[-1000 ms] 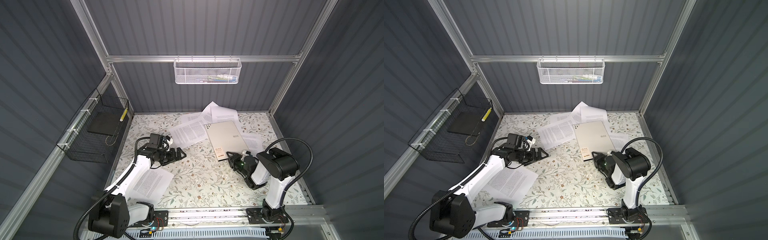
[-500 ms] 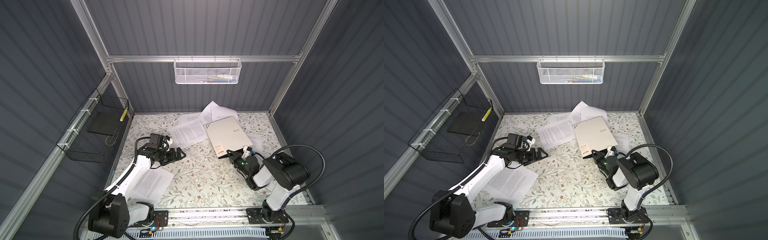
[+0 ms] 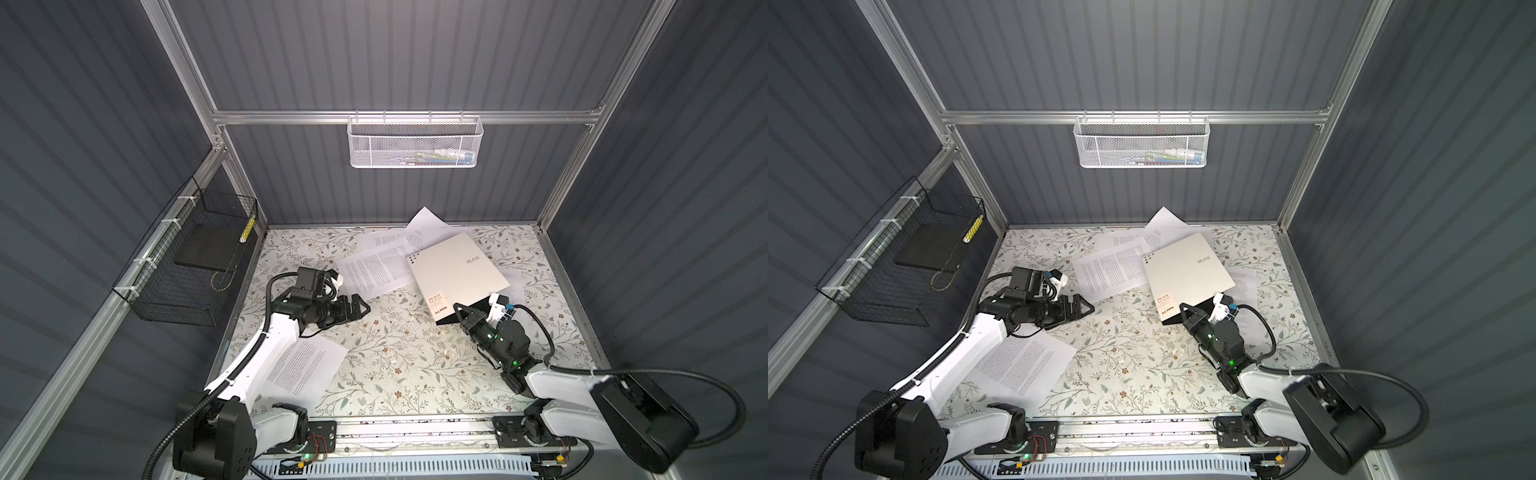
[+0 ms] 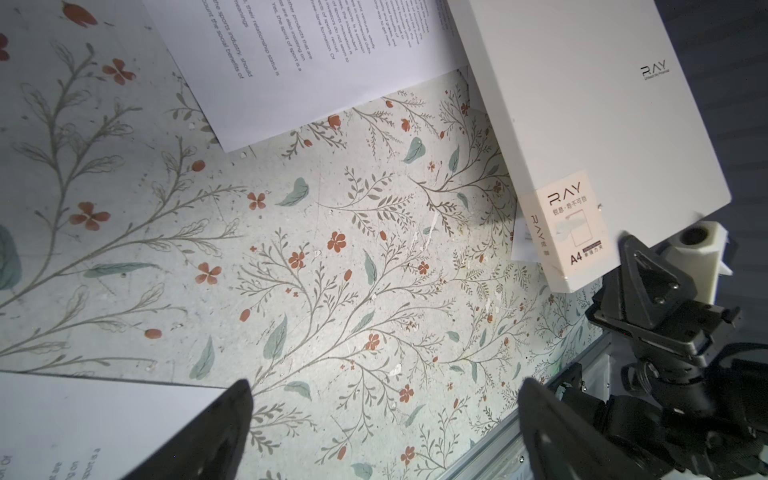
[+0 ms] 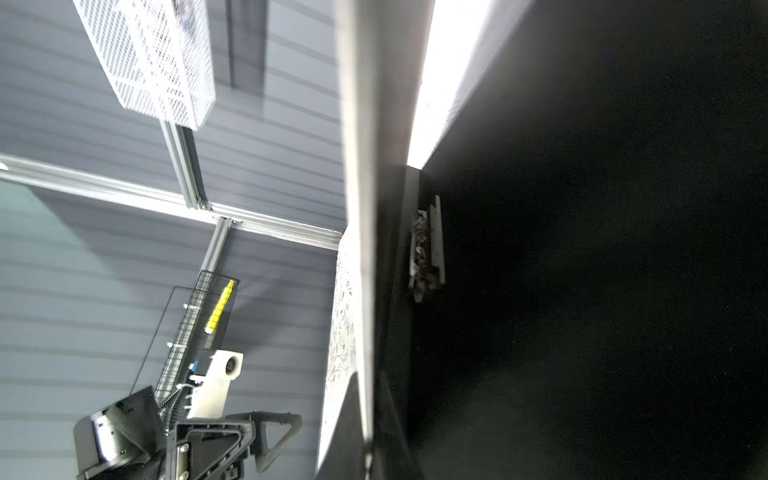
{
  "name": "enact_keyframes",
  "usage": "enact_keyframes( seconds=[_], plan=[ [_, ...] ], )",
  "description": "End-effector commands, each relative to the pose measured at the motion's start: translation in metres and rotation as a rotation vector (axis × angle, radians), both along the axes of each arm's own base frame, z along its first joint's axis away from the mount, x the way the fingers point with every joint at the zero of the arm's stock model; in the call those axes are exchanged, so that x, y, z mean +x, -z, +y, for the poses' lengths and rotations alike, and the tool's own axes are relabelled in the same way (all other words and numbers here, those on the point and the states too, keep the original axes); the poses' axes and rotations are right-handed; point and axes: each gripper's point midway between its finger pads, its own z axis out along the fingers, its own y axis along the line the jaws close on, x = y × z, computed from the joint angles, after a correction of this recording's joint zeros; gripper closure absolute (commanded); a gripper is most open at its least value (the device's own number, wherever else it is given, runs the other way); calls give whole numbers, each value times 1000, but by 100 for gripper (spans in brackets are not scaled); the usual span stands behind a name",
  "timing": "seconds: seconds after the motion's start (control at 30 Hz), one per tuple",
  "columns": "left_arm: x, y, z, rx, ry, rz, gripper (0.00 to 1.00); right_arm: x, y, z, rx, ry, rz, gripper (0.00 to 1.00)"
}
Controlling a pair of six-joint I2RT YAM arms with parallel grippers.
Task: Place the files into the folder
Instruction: 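Lift and flip open the cream folder cover with the right gripper, laying it flat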
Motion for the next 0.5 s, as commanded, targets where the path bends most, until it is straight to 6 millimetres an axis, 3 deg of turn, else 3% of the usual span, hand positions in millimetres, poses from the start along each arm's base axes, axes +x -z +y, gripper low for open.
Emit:
enact_keyframes(
  seconds=[0.0,0.17,0.47],
  plan=[
    [-6,-1,0,13,19,-7,0,-4,-8,-8,-355,66,-36,100],
    [-5,-1,1,18,12,-7,0,-6,-17,-14,-557,78,-82,100],
    [9,-28,-2,-24,-46,-16,0,-11,-24,16,-995,90,-185,100]
  ],
)
